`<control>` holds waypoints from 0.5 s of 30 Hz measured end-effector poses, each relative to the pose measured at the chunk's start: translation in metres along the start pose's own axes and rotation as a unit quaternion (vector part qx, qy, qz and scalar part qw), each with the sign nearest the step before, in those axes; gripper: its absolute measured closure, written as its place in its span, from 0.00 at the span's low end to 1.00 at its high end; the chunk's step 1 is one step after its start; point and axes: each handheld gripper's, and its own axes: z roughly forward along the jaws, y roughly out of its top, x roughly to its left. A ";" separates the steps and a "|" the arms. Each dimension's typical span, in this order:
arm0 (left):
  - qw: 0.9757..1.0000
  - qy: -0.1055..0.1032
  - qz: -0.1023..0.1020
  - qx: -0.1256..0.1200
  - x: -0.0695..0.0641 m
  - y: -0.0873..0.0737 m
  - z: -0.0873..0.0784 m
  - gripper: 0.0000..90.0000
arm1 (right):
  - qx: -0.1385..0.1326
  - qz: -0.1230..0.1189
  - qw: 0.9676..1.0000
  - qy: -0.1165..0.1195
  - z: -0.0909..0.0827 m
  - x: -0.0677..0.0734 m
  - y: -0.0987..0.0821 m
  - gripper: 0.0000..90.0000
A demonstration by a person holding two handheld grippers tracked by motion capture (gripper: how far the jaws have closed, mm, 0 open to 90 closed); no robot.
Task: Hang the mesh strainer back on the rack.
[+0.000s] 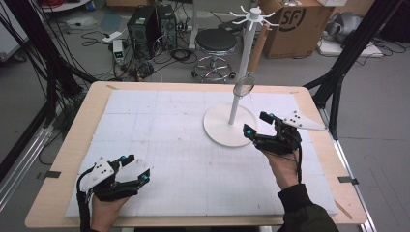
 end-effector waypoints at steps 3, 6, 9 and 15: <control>1.000 -0.003 -0.001 -0.002 0.000 0.001 0.003 0.24 | 0.010 0.000 1.000 0.001 -0.004 0.001 -0.005 0.12; 1.000 -0.008 0.001 0.002 0.000 0.001 0.007 0.23 | 0.008 -0.010 1.000 -0.001 -0.009 0.002 -0.009 0.12; 1.000 -0.012 0.004 0.004 -0.002 0.001 0.009 0.23 | 0.015 -0.018 1.000 -0.006 -0.013 0.002 -0.014 0.12; 1.000 -0.011 -0.001 -0.004 -0.002 0.002 0.010 0.22 | 0.020 -0.013 1.000 -0.017 -0.018 -0.002 -0.030 0.12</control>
